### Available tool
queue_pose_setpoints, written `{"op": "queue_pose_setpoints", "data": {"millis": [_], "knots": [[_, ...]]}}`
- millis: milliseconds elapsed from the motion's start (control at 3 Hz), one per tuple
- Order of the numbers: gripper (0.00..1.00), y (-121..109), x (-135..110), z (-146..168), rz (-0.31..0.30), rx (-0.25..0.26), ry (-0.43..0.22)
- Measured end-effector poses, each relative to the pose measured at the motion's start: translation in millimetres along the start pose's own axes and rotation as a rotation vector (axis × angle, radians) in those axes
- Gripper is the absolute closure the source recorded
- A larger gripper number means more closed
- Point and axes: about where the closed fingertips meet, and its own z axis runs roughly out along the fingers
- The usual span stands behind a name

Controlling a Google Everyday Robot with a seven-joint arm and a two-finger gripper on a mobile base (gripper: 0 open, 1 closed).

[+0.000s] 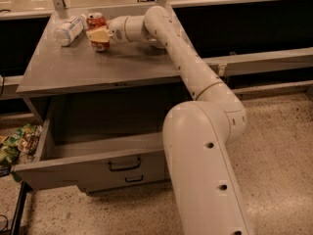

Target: Place coke can into top drawer

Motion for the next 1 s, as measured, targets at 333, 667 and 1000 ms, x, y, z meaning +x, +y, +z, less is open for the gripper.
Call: {"op": "queue_pose_setpoints", "data": {"millis": [333, 667, 1000], "knots": [[1.00, 3, -13, -36, -0.020, -0.062, -0.058], [1.00, 13, -23, -105, -0.034, -0.106, -0.024], [1.00, 45, -8, -135, 0.021, -0.165, 0.087]]}}
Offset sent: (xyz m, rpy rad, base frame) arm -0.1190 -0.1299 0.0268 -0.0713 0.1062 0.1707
